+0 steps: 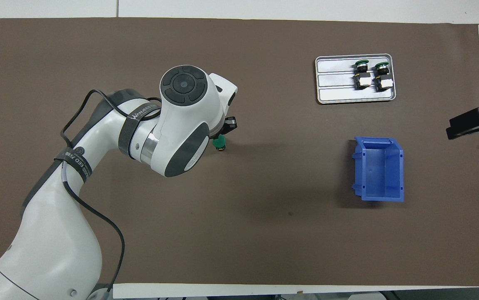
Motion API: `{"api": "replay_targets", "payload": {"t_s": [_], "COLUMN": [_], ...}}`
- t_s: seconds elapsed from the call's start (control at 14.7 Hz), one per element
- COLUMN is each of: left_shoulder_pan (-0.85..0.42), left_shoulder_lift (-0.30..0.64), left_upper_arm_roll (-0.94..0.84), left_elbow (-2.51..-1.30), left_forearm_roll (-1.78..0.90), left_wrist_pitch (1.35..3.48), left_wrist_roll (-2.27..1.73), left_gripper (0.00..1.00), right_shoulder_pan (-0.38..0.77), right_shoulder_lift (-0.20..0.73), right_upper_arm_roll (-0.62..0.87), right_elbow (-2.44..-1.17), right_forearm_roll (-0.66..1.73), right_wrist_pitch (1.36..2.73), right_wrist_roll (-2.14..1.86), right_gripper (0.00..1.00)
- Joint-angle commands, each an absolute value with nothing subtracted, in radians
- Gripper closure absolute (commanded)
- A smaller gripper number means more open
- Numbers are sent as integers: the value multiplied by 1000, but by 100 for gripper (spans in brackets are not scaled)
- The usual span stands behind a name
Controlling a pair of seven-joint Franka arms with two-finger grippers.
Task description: Place and press button with both arms
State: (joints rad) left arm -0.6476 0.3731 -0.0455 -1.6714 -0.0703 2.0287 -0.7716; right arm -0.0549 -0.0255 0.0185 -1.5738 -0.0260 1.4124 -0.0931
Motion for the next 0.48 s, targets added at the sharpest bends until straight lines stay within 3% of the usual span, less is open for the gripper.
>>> {"api": "replay_targets", "payload": {"t_s": [0.0, 0.41], "left_shoulder_pan": [-661, -664], "left_shoulder_lift": [370, 371], "left_upper_arm_roll": [-37, -37], "left_elbow": [-1695, -1744], "left_forearm_roll": [-51, -52], "left_wrist_pitch": [2062, 2118], "left_wrist_roll": [-790, -790], "left_gripper": [99, 99], "right_shoulder_pan": [-58, -58], "right_shoulder_lift": [-48, -48], "right_upper_arm_roll": [21, 21], "right_elbow": [-1600, -1600], "right_forearm_roll": [-15, -15], "right_wrist_pitch": [1413, 1413], "right_wrist_roll": [-80, -80], "right_gripper": [1, 1]}}
